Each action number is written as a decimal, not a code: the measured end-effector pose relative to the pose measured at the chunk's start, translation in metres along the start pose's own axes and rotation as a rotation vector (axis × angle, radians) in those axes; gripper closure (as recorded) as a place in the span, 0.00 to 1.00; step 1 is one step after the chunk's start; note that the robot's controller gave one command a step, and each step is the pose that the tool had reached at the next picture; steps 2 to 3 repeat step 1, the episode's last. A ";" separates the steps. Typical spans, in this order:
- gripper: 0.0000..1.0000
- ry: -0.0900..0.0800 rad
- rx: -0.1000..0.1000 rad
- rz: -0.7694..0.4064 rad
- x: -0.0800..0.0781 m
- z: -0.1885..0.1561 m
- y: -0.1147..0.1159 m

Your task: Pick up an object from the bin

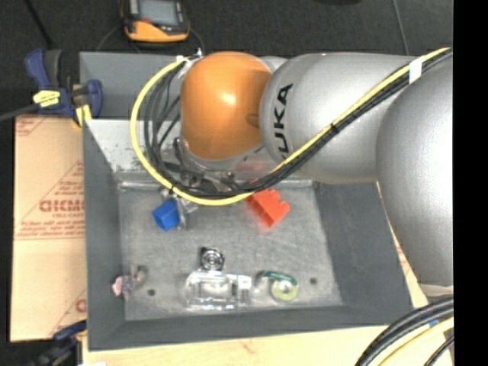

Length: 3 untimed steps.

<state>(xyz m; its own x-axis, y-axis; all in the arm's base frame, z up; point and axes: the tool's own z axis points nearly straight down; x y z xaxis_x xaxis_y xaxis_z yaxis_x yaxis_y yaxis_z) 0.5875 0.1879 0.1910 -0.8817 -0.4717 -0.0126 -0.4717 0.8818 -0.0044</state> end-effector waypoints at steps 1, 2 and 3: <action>1.00 0.003 -0.001 -0.325 0.040 -0.101 -0.022; 1.00 0.003 -0.001 -0.325 0.040 -0.101 -0.022; 1.00 0.003 -0.001 -0.325 0.040 -0.101 -0.022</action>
Offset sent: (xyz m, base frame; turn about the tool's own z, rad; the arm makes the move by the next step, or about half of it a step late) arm -0.0286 -0.0365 0.0969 -0.3280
